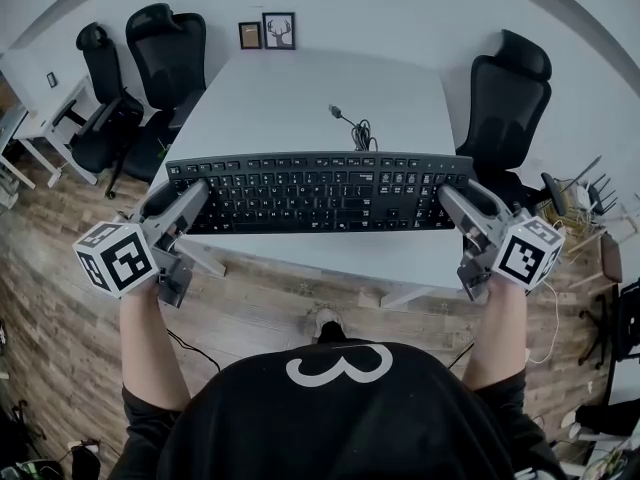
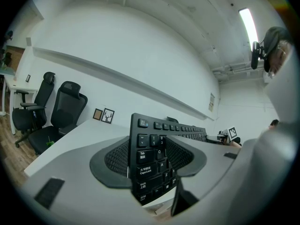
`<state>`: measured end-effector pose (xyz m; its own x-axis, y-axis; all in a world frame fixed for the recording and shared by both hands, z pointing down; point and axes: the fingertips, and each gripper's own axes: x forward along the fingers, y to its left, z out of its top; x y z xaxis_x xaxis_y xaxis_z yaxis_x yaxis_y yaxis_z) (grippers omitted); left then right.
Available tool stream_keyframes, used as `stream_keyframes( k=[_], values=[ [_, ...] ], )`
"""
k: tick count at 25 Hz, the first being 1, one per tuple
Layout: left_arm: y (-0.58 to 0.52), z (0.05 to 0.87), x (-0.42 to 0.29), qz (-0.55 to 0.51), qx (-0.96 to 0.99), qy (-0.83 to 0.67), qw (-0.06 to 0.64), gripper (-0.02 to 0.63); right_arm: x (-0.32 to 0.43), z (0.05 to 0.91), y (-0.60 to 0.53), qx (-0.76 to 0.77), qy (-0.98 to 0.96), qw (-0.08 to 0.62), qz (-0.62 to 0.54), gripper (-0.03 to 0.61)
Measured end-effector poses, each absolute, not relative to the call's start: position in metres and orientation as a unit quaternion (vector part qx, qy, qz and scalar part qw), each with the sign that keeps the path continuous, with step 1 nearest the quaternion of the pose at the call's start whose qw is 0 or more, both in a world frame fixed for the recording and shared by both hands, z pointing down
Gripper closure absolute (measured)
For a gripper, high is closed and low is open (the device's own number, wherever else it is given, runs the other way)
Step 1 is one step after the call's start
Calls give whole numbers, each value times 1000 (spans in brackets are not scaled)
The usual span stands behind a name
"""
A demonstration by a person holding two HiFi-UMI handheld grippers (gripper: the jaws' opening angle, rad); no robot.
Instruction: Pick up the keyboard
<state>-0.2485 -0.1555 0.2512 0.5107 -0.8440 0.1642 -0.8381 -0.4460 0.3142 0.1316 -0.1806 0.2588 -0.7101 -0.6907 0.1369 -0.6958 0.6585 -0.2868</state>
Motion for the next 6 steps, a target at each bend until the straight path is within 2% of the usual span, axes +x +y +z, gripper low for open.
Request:
stream_keyframes(
  k=[6],
  values=[
    [-151,251,-246,-10,846,-502,179,387,133,259,-181,375,-913,4,158,399]
  ],
)
